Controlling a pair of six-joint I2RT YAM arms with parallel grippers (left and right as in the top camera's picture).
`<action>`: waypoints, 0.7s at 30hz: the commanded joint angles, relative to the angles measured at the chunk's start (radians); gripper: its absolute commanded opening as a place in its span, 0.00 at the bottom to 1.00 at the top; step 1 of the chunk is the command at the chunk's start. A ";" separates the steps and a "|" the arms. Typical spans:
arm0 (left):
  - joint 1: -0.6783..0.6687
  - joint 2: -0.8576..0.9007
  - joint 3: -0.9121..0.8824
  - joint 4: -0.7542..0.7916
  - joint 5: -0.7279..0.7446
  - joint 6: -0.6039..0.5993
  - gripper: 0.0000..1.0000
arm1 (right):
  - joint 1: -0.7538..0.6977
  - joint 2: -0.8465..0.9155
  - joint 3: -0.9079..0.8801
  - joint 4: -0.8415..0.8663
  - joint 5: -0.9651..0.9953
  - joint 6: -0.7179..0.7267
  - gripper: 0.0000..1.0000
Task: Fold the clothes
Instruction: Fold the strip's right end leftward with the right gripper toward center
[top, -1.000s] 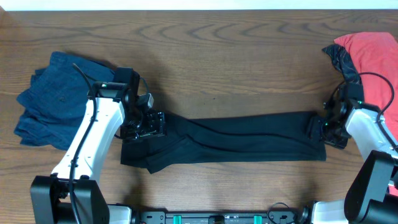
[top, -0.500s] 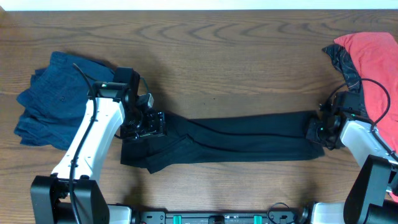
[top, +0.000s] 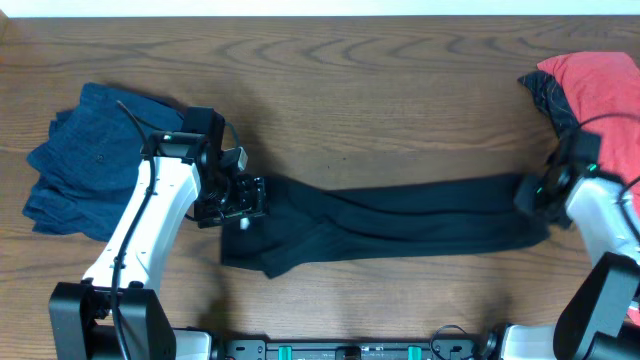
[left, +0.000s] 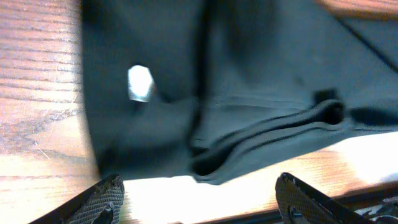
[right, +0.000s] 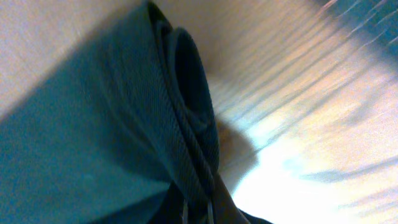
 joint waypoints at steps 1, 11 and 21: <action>0.002 -0.003 -0.005 0.005 0.002 -0.006 0.80 | -0.010 -0.019 0.136 -0.075 0.055 0.011 0.01; 0.002 -0.003 -0.005 0.013 0.002 -0.006 0.80 | 0.168 -0.020 0.277 -0.291 -0.047 -0.042 0.01; 0.002 -0.003 -0.005 0.013 0.002 -0.006 0.80 | 0.472 -0.016 0.267 -0.315 -0.033 -0.034 0.01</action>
